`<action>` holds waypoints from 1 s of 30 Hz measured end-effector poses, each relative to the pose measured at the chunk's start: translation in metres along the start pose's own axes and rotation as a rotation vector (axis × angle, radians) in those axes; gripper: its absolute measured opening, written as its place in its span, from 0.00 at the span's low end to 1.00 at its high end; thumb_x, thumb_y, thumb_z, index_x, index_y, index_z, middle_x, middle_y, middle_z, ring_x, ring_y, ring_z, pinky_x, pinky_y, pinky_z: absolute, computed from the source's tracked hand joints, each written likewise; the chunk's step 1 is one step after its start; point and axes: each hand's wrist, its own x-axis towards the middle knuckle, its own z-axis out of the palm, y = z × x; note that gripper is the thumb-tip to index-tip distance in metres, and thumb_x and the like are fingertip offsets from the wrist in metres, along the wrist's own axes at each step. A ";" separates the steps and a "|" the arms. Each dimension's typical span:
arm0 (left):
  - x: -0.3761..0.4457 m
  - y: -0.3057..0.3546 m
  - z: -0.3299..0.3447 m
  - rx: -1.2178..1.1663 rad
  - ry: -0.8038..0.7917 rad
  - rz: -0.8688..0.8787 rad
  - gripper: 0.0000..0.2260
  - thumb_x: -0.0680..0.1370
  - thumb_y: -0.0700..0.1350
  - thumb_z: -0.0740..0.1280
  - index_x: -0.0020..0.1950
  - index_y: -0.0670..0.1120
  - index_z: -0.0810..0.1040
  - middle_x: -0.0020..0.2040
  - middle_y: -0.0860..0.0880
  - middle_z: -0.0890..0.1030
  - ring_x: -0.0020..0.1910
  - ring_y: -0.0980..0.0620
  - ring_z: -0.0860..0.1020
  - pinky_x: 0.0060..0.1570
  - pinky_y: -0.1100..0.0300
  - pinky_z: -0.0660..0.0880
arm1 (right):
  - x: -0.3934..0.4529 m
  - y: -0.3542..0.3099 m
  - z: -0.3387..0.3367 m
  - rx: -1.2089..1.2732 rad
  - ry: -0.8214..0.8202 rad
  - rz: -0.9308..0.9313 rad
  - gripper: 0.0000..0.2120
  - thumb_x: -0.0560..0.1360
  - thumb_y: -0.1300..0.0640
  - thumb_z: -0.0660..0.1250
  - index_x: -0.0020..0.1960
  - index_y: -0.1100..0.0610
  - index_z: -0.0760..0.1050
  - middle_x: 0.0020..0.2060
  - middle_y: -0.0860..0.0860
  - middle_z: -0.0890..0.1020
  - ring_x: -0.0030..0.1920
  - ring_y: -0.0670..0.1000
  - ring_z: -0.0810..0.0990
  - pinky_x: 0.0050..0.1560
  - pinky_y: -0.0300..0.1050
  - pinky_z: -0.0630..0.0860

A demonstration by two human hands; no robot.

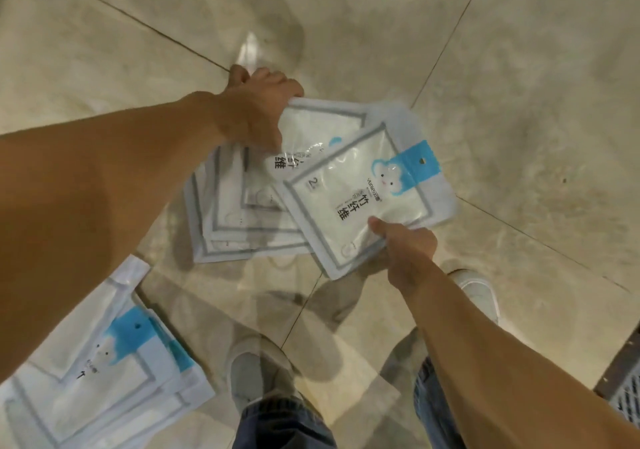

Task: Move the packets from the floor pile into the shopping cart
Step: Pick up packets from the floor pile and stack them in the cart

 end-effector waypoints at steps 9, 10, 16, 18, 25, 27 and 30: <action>0.010 0.026 -0.011 -0.151 -0.126 -0.055 0.15 0.74 0.51 0.75 0.42 0.48 0.70 0.45 0.46 0.77 0.43 0.43 0.75 0.42 0.53 0.70 | 0.011 0.025 -0.061 0.224 -0.136 -0.013 0.14 0.72 0.72 0.73 0.56 0.62 0.81 0.46 0.55 0.87 0.38 0.51 0.86 0.33 0.41 0.79; 0.008 0.025 -0.015 -0.211 -0.120 -0.058 0.13 0.76 0.48 0.74 0.43 0.48 0.70 0.45 0.46 0.76 0.43 0.43 0.75 0.40 0.53 0.70 | 0.011 0.025 -0.064 0.239 -0.164 -0.024 0.14 0.73 0.72 0.72 0.56 0.62 0.81 0.44 0.56 0.87 0.33 0.50 0.85 0.29 0.40 0.78; -0.032 -0.001 -0.023 -0.710 0.067 -0.236 0.16 0.78 0.38 0.72 0.62 0.51 0.75 0.55 0.46 0.81 0.41 0.51 0.77 0.28 0.63 0.74 | -0.007 -0.003 -0.064 0.405 -0.239 -0.083 0.15 0.75 0.72 0.71 0.57 0.57 0.81 0.49 0.54 0.88 0.46 0.54 0.88 0.48 0.51 0.86; -0.060 -0.013 -0.030 -0.921 0.157 -0.314 0.19 0.77 0.37 0.73 0.66 0.50 0.77 0.54 0.48 0.83 0.37 0.57 0.79 0.26 0.70 0.73 | -0.022 -0.022 -0.060 0.394 -0.293 -0.116 0.16 0.77 0.71 0.69 0.61 0.57 0.80 0.54 0.54 0.88 0.51 0.56 0.88 0.52 0.53 0.85; -0.182 -0.030 -0.084 -1.245 0.497 -0.569 0.18 0.78 0.37 0.71 0.65 0.53 0.78 0.50 0.53 0.82 0.37 0.58 0.80 0.31 0.64 0.77 | -0.102 -0.096 -0.055 0.243 -0.517 -0.231 0.20 0.78 0.68 0.67 0.70 0.62 0.76 0.61 0.58 0.84 0.61 0.59 0.84 0.63 0.57 0.80; -0.218 -0.035 -0.108 -1.274 0.556 -0.654 0.20 0.79 0.40 0.72 0.69 0.54 0.76 0.50 0.52 0.81 0.39 0.57 0.79 0.29 0.65 0.77 | -0.140 -0.122 -0.054 0.207 -0.573 -0.257 0.20 0.77 0.68 0.68 0.69 0.62 0.77 0.62 0.58 0.84 0.62 0.59 0.84 0.64 0.58 0.79; -0.278 -0.038 -0.148 -1.361 0.662 -0.710 0.19 0.79 0.39 0.72 0.68 0.52 0.77 0.49 0.54 0.82 0.44 0.55 0.81 0.41 0.59 0.81 | -0.210 -0.164 -0.052 0.137 -0.628 -0.332 0.19 0.76 0.69 0.68 0.67 0.64 0.78 0.61 0.59 0.84 0.61 0.59 0.84 0.61 0.57 0.81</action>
